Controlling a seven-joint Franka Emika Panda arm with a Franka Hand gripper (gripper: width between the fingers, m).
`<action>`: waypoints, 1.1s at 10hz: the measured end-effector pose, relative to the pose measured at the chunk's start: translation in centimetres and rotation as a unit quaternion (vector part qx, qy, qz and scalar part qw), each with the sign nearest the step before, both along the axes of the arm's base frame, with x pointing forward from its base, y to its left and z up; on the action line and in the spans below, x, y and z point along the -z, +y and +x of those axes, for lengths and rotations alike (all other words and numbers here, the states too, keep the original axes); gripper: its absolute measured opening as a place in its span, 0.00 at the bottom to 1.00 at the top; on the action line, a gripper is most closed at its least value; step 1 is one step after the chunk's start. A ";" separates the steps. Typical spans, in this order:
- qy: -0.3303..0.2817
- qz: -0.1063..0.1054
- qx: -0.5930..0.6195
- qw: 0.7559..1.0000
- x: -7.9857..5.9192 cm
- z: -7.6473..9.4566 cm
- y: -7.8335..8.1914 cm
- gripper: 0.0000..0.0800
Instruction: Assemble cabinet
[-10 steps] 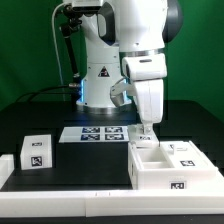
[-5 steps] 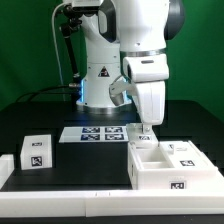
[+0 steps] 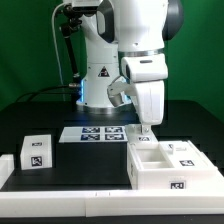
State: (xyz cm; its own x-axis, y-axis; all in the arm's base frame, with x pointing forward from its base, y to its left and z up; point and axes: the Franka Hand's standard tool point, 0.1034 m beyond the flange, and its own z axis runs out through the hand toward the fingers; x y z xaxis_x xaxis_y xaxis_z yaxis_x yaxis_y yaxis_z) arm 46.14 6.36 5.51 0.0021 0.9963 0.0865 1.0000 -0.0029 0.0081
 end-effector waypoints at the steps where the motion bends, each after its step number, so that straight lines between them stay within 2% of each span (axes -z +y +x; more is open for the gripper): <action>1: 0.003 0.000 -0.001 1.000 0.2 -0.2 0.0 0.09; 8: -0.017 0.012 0.002 1.000 0.0 4.3 -0.6 0.09; 11: -0.015 0.013 0.001 1.000 0.0 4.8 -0.7 0.09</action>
Offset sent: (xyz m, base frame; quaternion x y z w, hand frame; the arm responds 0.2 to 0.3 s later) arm 0.0185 -0.0007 -0.0104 0.0141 0.0288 0.0146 0.9994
